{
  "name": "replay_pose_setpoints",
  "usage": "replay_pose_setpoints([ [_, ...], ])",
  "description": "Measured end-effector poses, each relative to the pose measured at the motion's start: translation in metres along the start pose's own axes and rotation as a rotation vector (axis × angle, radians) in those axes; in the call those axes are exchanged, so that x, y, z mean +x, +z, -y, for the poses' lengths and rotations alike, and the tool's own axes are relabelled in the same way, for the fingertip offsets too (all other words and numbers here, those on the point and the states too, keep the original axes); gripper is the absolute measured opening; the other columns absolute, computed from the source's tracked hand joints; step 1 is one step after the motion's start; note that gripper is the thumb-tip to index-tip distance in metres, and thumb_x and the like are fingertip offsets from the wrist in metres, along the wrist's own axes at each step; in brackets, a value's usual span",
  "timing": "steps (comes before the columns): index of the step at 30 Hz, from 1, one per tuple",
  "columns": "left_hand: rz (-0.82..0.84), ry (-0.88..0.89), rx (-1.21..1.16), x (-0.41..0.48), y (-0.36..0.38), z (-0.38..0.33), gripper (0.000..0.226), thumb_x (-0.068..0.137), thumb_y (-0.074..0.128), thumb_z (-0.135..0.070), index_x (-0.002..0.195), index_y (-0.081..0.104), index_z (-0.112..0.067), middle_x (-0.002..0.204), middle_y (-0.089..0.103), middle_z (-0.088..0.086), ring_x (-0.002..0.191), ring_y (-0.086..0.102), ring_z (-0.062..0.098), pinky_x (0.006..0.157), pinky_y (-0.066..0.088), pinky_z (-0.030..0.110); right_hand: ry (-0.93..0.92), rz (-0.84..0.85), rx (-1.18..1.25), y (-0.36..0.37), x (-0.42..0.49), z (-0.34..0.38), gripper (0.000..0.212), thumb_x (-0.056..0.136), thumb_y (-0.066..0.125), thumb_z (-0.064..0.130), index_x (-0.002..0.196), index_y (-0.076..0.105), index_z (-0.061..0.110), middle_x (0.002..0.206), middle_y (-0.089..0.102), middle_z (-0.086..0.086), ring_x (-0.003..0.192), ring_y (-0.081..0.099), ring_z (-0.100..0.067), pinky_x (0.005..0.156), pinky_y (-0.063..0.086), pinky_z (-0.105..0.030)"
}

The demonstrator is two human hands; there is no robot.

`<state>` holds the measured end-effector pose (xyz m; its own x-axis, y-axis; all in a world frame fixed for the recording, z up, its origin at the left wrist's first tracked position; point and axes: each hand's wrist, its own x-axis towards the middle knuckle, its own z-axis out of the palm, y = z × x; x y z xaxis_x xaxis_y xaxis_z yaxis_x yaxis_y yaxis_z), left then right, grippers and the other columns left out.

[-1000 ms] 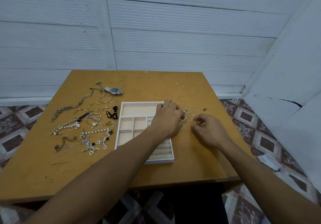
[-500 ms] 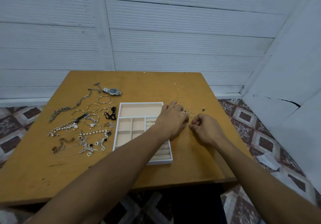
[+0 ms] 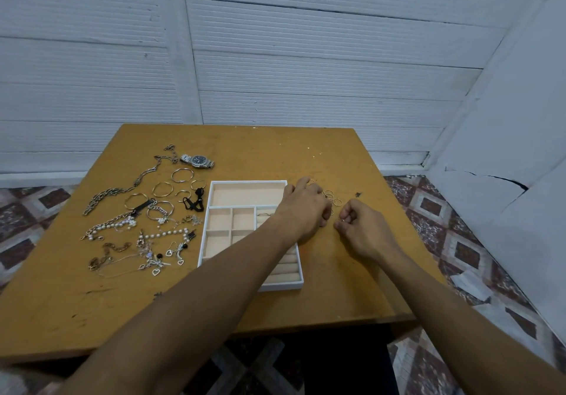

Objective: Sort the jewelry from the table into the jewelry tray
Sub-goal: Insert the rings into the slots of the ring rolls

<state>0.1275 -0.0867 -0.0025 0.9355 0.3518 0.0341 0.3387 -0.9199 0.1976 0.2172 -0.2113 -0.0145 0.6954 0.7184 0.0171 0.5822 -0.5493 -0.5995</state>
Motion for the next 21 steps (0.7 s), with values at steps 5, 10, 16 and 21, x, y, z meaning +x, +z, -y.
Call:
replay_pose_setpoints([
  [5,-0.002,-0.009,-0.001,-0.001,0.002,0.003,0.019,0.087,0.063,-0.035,0.104,0.067,-0.03,0.149,0.035,0.002,0.142,0.013,0.028,0.108,0.02,0.046,-0.002,-0.005,0.007,0.0,-0.002,0.001,0.01,0.086,0.066,0.019,0.084,0.055,0.017,0.075,0.059,0.004,0.072,0.054,-0.016,0.066,0.045,-0.036],
  [10,0.035,-0.016,0.051,0.0,0.004,0.002,0.023,0.087,0.062,-0.038,0.105,0.065,-0.023,0.151,0.032,0.005,0.143,0.01,0.029,0.108,0.02,0.048,0.006,0.002,0.011,0.0,-0.003,0.003,0.009,0.087,0.065,0.019,0.088,0.056,0.016,0.076,0.06,0.003,0.073,0.055,-0.017,0.066,0.045,-0.036],
  [16,0.004,-0.016,-0.072,-0.006,0.004,0.0,0.015,0.084,0.066,-0.033,0.095,0.063,-0.023,0.145,0.038,0.001,0.142,0.011,0.024,0.106,0.02,0.044,-0.009,-0.012,0.032,0.0,-0.007,0.002,0.009,0.088,0.064,0.017,0.085,0.056,0.019,0.074,0.062,0.001,0.072,0.056,-0.018,0.061,0.042,-0.031],
  [21,-0.065,-0.044,-0.24,-0.016,-0.003,0.003,0.014,0.079,0.072,-0.035,0.083,0.063,-0.026,0.113,0.059,-0.009,0.128,0.032,0.017,0.093,0.025,0.037,0.009,-0.01,0.068,-0.006,-0.006,0.001,0.009,0.085,0.069,0.014,0.08,0.063,0.018,0.072,0.062,0.003,0.069,0.055,-0.012,0.056,0.039,-0.021],
])
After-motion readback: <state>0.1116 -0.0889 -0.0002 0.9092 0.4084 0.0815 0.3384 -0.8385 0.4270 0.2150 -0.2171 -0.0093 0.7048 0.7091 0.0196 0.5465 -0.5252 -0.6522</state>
